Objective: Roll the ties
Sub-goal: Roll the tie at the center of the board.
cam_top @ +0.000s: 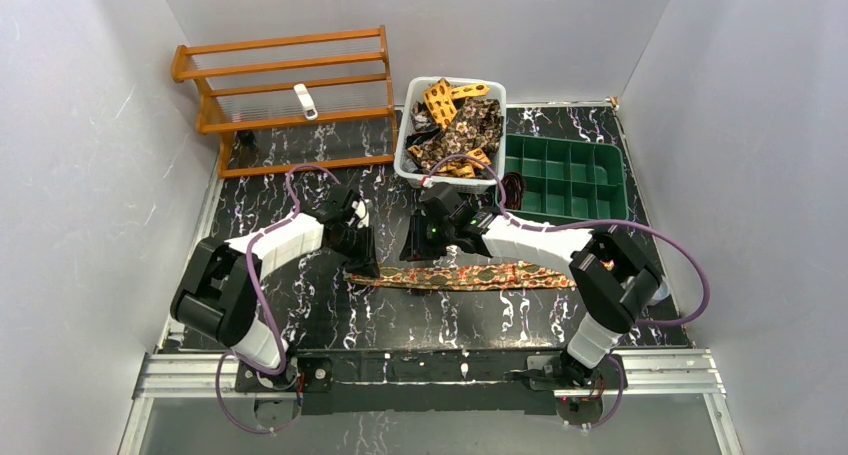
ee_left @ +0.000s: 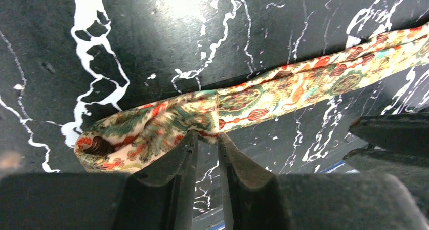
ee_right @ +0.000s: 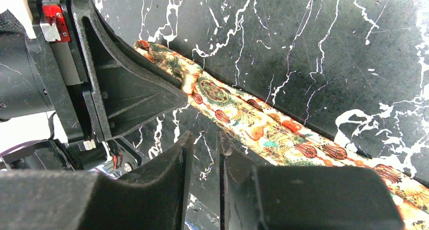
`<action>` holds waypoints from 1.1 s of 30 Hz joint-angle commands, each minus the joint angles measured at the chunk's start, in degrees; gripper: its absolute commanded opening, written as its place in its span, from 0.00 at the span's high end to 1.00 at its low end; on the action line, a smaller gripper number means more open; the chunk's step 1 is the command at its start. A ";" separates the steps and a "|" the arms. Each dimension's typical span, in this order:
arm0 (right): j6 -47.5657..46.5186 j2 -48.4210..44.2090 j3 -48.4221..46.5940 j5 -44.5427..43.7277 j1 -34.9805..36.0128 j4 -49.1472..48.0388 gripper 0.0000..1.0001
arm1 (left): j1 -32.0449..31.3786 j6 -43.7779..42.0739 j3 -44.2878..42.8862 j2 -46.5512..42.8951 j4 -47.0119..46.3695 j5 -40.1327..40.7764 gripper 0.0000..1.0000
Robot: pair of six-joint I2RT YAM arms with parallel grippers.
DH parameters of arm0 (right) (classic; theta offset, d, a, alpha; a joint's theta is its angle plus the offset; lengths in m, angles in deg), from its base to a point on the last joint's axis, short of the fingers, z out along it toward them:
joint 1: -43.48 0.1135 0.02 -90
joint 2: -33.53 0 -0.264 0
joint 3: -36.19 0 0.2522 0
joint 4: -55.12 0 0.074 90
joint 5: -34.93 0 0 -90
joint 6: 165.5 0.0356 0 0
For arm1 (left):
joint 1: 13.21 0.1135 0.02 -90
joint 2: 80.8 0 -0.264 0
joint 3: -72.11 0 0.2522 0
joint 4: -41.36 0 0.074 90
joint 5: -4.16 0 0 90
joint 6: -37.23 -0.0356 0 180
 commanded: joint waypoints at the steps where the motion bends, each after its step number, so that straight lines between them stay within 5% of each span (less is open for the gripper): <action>1: -0.52 0.86 -1.02 2.20 -0.07 -0.98 0.67 | -1.37 2.34 -1.56 0.16 -0.67 -0.42 0.78; 8: -0.62 0.36 -0.15 2.83 -1.14 -2.63 0.56 | -1.44 4.76 -3.68 -7.07 1.45 1.54 0.52; 13: -1.65 -0.42 1.02 5.71 -2.21 -7.58 0.50 | -1.13 4.48 -6.10 -11.48 6.32 6.15 0.44; 19: 1.26 5.52 -2.32 14.54 -2.05 -11.44 0.46 | 1.74 6.41 -4.32 -13.27 9.84 15.60 0.40; 33: 4.68 15.94 -7.62 18.91 -1.32 -12.90 0.56 | 9.64 5.42 2.23 -10.54 3.83 11.54 0.46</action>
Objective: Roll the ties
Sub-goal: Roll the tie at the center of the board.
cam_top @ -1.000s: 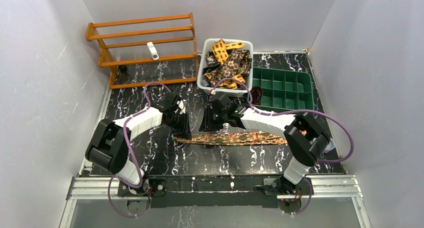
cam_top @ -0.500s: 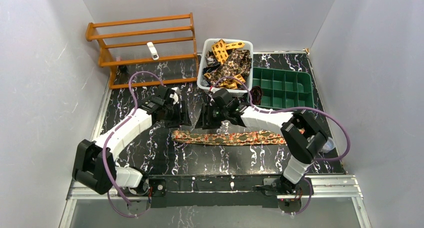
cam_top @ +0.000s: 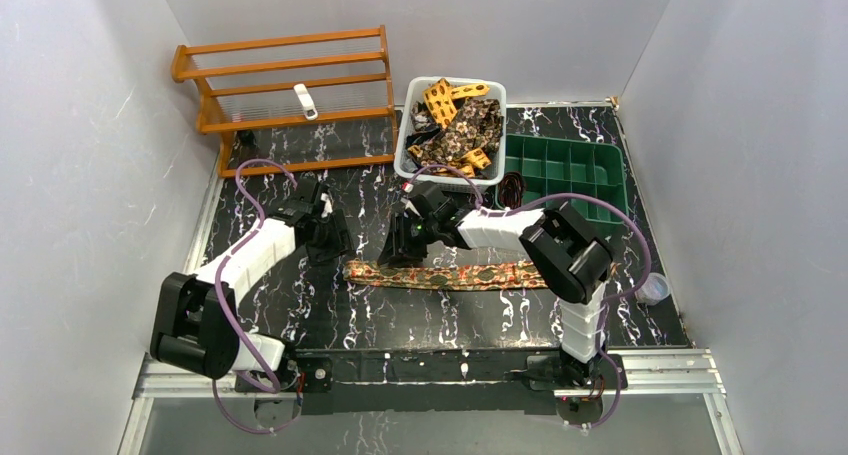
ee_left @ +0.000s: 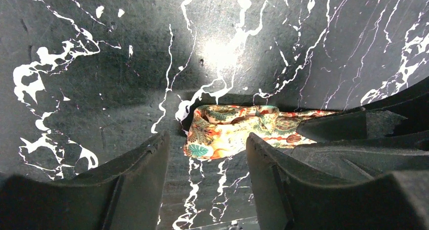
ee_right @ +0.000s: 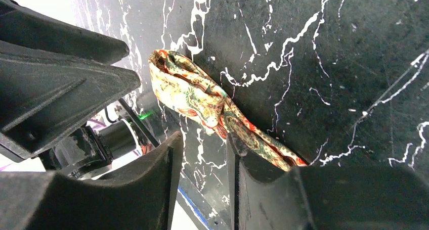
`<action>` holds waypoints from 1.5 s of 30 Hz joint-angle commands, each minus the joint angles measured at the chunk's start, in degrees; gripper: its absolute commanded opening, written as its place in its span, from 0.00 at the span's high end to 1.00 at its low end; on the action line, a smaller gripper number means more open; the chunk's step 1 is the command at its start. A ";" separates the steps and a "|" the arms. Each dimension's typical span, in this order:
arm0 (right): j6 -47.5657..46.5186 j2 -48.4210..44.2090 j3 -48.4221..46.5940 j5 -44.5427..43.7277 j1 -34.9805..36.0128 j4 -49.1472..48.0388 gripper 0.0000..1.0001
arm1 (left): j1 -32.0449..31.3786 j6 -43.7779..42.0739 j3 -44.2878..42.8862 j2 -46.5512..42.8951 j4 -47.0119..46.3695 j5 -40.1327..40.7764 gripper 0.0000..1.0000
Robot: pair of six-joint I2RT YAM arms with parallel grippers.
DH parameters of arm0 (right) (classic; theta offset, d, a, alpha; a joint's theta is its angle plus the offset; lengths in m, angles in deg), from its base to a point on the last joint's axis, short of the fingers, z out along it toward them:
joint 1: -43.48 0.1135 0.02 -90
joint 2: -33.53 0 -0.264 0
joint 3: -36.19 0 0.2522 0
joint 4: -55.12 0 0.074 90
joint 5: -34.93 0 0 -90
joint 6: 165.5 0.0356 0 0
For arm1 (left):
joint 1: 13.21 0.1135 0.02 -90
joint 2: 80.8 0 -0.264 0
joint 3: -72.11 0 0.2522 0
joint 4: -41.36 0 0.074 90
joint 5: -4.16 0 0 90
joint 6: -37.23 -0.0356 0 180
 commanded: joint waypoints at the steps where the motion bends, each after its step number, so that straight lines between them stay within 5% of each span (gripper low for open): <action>1: 1.37 1.70 -3.05 2.90 0.66 -2.36 0.56 | 1.64 -0.63 2.01 0.04 -1.16 -1.37 0.48; 21: 1.98 5.34 -6.22 3.13 1.00 0.19 0.70 | 2.58 -1.67 5.05 1.05 -3.09 -3.39 0.60; 24: 2.16 5.51 -6.46 1.86 1.05 1.72 0.63 | 2.54 -1.82 5.05 1.10 -3.14 -3.43 0.60; 37: 2.94 7.80 -7.55 3.47 1.31 1.17 0.64 | 2.54 -2.72 5.51 2.61 -3.61 -4.07 0.62; 45: 2.15 5.95 -7.39 1.85 1.74 1.82 0.77 | 2.55 -3.05 5.35 2.62 -3.47 -4.03 0.63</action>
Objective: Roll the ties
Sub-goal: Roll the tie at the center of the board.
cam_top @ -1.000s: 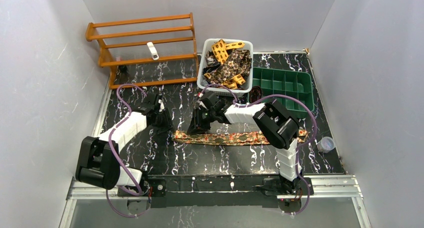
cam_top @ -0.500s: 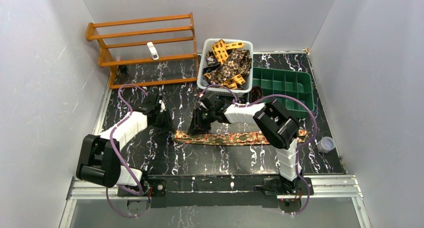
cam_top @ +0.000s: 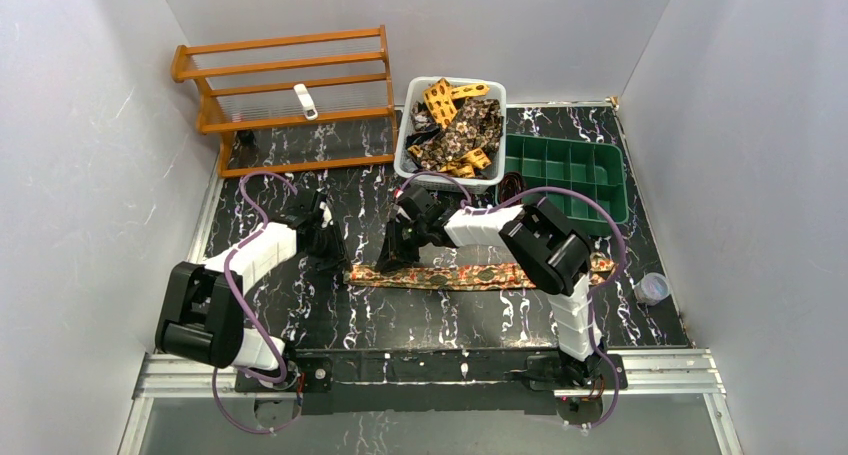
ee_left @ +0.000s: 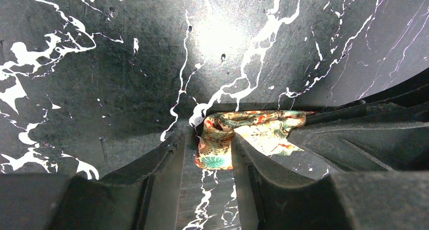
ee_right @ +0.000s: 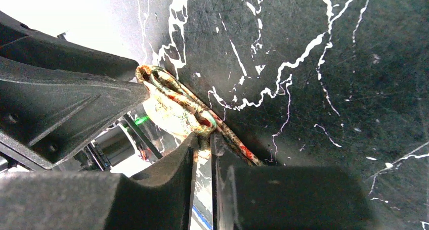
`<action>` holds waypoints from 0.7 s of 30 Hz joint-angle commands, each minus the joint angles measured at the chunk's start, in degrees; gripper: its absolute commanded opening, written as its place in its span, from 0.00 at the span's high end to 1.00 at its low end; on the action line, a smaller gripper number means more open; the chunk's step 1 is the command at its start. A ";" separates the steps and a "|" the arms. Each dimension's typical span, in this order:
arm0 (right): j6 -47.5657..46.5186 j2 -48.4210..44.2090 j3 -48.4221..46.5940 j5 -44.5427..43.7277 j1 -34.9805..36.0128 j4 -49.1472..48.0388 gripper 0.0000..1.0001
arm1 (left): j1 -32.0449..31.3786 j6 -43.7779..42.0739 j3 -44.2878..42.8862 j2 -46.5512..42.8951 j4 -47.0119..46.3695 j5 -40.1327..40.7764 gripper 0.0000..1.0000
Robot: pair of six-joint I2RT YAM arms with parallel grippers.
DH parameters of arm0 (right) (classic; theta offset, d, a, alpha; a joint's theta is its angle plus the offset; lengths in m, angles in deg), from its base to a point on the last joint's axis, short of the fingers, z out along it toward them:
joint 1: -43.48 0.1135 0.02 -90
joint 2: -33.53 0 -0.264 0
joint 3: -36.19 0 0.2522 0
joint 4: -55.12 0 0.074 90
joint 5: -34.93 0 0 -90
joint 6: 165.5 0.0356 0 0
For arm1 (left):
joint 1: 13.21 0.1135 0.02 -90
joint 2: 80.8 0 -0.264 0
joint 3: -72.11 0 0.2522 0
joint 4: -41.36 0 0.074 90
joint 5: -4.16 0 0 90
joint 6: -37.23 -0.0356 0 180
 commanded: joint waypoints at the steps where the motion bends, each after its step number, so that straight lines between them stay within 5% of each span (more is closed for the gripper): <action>1: -0.50 -2.24 -1.79 -0.76 0.73 0.00 0.77 | 0.33 -0.93 0.08 -0.25 0.78 -0.35 0.63; 9: 0.11 -6.77 1.46 -3.21 1.05 1.67 0.86 | 0.33 -1.15 -0.54 -0.16 0.94 0.00 0.60; 21: -0.18 -4.24 2.87 -4.07 1.10 3.89 0.87 | 0.33 -1.15 -0.92 -0.63 0.98 -0.08 0.56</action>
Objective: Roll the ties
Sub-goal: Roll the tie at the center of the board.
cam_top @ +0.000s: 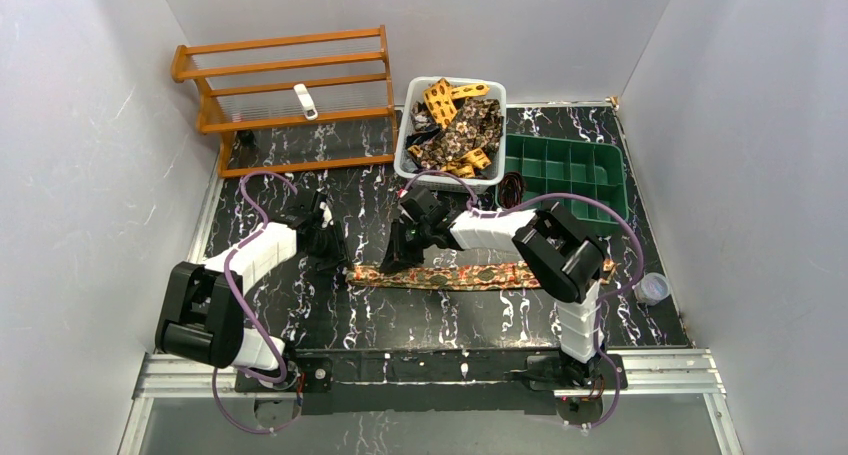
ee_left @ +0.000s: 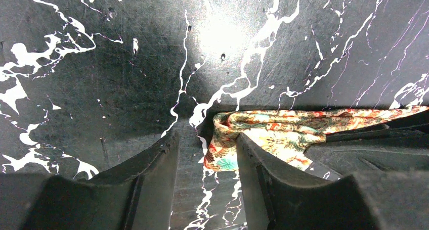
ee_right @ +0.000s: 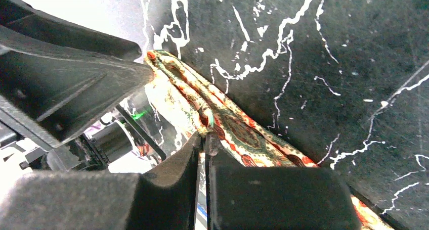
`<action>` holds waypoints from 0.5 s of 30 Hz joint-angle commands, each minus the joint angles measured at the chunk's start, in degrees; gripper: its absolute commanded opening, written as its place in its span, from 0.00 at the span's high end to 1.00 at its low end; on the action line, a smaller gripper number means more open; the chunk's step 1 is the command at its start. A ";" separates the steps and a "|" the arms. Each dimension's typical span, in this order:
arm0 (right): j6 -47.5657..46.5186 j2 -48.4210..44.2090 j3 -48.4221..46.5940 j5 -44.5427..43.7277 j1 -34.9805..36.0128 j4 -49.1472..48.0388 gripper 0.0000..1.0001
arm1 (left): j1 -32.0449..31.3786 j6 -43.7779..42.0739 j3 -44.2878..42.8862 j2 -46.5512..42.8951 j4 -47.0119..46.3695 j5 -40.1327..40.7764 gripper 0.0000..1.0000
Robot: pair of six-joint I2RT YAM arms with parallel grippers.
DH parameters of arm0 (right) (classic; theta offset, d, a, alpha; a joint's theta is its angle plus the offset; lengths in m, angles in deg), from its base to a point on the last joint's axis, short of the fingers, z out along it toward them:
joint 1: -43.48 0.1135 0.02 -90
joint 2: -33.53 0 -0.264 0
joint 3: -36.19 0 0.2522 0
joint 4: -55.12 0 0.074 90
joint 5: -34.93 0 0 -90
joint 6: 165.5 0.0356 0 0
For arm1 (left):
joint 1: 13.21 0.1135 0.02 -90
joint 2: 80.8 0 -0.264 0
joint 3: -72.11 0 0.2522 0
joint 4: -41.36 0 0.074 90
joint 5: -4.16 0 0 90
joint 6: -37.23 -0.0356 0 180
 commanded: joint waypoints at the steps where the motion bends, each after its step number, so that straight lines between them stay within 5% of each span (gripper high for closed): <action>1: -0.19 1.18 0.44 -0.48 0.31 1.11 0.86 | 0.33 -0.59 -0.82 -0.86 0.98 -0.09 0.56; 7: -1.17 1.63 -0.96 -1.88 0.31 3.13 0.79 | 0.35 0.21 -0.61 -3.35 0.98 0.27 0.53; 15: -4.35 -5.48 -0.15 -4.40 0.35 3.68 0.58 | 1.16 1.82 0.27 -6.61 0.63 0.76 0.44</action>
